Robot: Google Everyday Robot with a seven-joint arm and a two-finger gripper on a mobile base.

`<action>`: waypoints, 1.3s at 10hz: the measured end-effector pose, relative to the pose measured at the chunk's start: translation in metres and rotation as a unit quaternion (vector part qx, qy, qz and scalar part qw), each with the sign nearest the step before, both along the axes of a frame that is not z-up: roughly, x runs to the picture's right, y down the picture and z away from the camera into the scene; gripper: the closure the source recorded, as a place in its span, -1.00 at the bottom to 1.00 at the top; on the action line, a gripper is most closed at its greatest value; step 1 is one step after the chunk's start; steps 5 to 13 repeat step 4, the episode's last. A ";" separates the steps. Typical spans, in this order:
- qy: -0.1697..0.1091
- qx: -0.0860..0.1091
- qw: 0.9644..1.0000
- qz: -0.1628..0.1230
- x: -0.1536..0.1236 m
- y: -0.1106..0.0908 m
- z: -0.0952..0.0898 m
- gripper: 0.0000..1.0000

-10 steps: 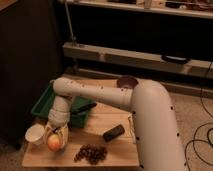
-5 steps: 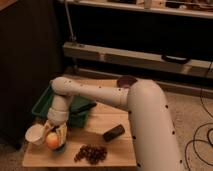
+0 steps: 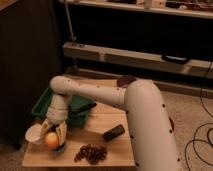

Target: Place apple in plastic cup

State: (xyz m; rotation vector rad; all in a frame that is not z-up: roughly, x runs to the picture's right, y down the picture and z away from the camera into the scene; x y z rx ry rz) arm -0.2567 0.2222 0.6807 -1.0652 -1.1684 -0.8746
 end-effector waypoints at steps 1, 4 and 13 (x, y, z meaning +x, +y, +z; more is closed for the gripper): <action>-0.001 0.002 1.000 0.003 0.004 -0.005 -0.002 -0.60; -0.007 0.019 1.000 0.021 0.017 -0.037 -0.015 -0.60; -0.007 0.019 1.000 0.021 0.017 -0.037 -0.015 -0.60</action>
